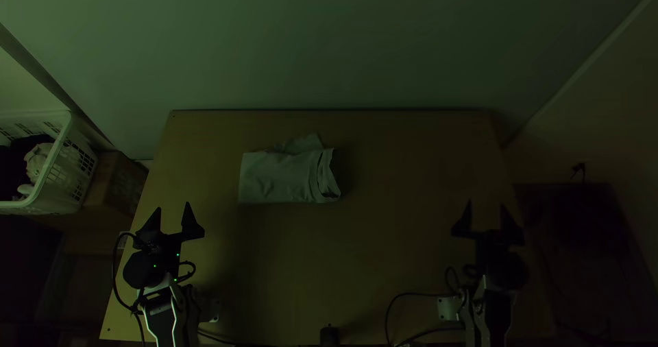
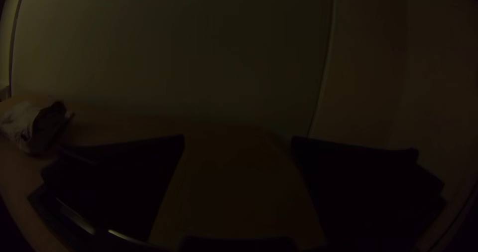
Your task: Fold the t-shirt
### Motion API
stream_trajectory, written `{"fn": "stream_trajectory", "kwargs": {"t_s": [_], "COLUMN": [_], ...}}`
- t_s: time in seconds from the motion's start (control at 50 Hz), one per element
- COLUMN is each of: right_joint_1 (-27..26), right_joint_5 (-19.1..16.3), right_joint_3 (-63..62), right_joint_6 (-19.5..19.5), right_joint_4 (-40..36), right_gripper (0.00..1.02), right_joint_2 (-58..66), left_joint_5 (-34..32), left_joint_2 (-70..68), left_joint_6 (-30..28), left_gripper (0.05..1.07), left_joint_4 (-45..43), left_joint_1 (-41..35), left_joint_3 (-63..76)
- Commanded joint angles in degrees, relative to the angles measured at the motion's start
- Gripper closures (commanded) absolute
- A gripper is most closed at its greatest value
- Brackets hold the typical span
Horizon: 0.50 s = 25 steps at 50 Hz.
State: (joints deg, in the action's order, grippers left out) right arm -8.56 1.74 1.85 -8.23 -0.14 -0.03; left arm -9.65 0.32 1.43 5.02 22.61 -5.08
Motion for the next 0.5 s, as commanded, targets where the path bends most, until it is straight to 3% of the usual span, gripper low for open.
{"fn": "stream_trajectory", "kwargs": {"t_s": [0.0, 0.06, 0.48], "right_joint_1": [-0.9, -1.7, -2.1], "right_joint_5": [0.4, 0.3, 0.0], "right_joint_3": [-1.4, -1.4, -1.3], "right_joint_6": [0.1, 1.0, 0.9], "right_joint_4": [-0.5, -0.6, -0.6], "right_gripper": [0.04, 0.04, 0.04], "right_joint_2": [-0.1, -0.1, -0.1], "left_joint_5": [0.1, 0.2, 0.2], "left_joint_2": [-0.4, -0.3, -0.4], "left_joint_6": [-0.9, -1.6, -1.6], "left_gripper": [0.1, 0.1, 0.1], "left_joint_4": [1.2, 4.6, 4.5], "left_joint_1": [0.1, 0.9, 1.3], "left_joint_3": [2.4, 1.9, 1.9]}}
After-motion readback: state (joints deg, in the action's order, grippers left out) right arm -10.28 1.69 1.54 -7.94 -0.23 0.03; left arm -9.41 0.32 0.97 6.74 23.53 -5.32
